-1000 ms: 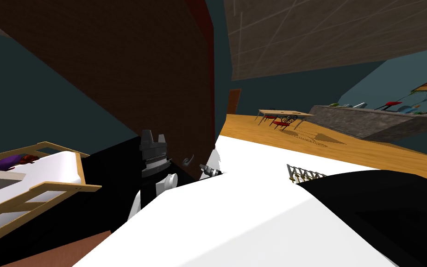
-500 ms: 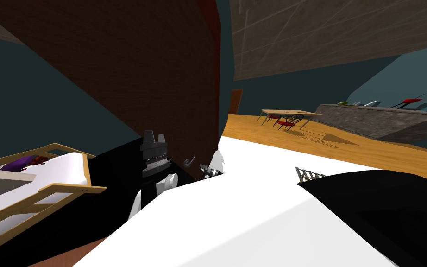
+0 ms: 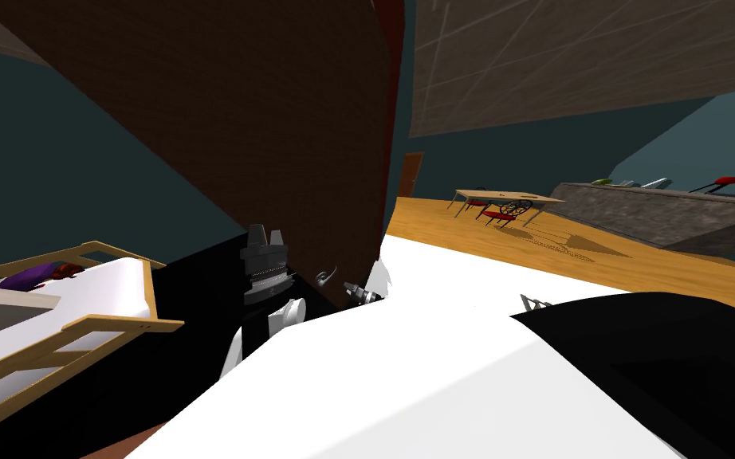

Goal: Push the door open

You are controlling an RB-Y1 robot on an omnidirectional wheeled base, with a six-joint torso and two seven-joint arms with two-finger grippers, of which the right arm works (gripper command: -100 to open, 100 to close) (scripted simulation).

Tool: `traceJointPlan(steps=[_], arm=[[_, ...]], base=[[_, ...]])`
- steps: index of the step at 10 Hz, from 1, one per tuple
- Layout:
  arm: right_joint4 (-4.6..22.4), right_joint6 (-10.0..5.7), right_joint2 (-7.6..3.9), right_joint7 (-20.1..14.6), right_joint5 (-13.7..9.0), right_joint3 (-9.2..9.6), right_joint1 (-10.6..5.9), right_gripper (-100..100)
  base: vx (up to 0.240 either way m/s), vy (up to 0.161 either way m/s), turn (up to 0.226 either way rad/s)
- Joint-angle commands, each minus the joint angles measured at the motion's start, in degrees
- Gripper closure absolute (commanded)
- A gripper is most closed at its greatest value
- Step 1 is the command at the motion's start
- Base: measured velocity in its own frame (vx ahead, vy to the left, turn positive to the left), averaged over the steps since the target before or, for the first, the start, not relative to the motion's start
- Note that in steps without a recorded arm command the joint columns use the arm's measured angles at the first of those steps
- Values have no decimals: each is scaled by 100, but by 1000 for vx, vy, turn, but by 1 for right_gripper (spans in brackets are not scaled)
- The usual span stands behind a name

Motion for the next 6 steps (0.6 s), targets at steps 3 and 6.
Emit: traceJointPlan(steps=[3,6], arm=[[-2,2,-3,-2,0,1,1,100],[-2,2,-3,-2,0,1,1,100]], base=[[-17,-22,2],[-6,-7,0]])
